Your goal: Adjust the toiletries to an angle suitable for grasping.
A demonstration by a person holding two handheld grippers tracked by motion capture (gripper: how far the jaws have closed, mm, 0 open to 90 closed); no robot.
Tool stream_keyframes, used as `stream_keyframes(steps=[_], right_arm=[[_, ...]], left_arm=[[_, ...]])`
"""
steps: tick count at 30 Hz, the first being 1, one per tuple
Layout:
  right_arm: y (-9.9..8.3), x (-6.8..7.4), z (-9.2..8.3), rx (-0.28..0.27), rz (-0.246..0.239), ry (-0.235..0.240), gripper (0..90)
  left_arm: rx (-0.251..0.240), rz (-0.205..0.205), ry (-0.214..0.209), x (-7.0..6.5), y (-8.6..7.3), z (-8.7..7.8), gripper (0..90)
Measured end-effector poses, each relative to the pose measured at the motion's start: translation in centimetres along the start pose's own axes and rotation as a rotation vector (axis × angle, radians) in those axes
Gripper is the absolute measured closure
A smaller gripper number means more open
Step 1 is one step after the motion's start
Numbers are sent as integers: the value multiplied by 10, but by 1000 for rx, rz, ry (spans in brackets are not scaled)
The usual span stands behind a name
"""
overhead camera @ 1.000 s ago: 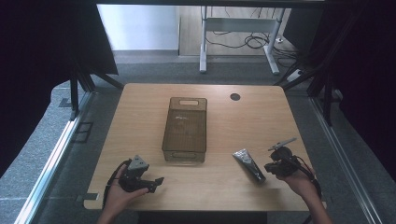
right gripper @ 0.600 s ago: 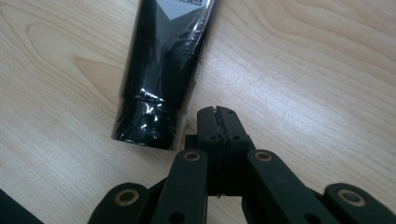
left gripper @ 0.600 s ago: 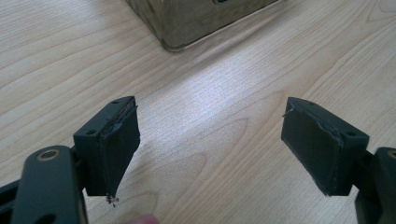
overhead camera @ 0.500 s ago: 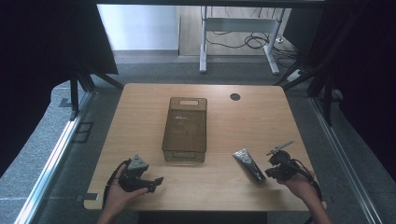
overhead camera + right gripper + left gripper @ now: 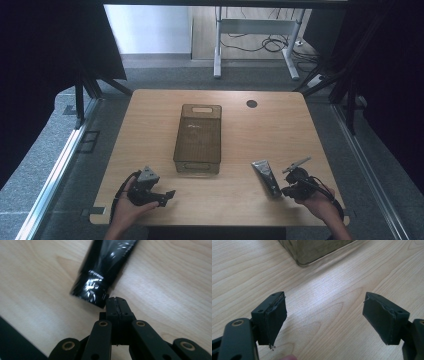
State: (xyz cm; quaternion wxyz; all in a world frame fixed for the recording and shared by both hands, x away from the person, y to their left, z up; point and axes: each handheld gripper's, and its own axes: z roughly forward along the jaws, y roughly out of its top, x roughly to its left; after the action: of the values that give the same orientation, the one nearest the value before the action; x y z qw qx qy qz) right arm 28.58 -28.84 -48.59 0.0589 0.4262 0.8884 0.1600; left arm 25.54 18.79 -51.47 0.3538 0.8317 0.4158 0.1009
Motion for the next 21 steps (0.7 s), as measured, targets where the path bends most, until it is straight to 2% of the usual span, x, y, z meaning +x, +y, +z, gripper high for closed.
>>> stream_keyframes(steps=[4,10,21], right_arm=[[0,9,1,-8,-22,11,900],[2,21,10,9,-56,50,900],[25,37,20,2,-110,88,900]], left_arm=[[4,0,-2,-1,0,1,195],[3,-1,-2,0,0,1,195],[3,-5,-2,0,-1,1,195]])
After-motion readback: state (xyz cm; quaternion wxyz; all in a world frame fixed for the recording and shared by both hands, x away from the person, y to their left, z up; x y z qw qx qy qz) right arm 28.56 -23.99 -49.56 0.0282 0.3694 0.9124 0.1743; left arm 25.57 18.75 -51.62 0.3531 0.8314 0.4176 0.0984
